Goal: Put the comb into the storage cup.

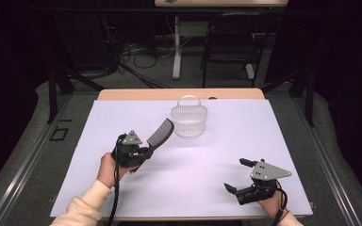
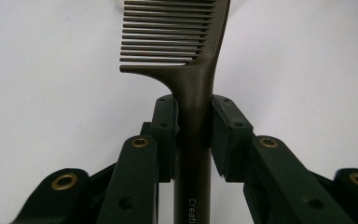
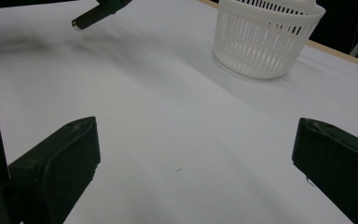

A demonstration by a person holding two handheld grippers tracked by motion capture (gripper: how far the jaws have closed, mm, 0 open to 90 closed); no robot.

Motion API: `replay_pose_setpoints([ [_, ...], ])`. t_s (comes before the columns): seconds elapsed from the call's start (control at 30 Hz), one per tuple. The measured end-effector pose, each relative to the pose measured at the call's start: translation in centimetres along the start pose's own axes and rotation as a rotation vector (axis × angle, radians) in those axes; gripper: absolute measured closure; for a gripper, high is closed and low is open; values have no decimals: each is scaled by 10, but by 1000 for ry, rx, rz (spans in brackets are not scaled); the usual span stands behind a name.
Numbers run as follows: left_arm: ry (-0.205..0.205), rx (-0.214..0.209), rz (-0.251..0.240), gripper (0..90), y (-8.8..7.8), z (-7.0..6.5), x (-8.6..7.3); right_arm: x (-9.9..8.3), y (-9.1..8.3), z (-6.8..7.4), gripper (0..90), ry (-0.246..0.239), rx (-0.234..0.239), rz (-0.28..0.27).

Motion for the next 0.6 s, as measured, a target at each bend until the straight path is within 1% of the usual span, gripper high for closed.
replay_pose_setpoints([
  [0.27,-15,19,-25,725,-1,4,1,0,0,0,4,2,-2,1],
  [0.6,-18,30,-58,725,-1,7,5,0,0,-1,4,-1,-3,2],
])
Point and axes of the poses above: each handheld gripper's, and its own axes: y roughly forward along the jaws, x roughly out of its top, z roughly to its left, the point moved 1 cm from there along y, roughly forward along the jaws, and after that the axes turned 8 degrees about -y, right-handed, at the moved point
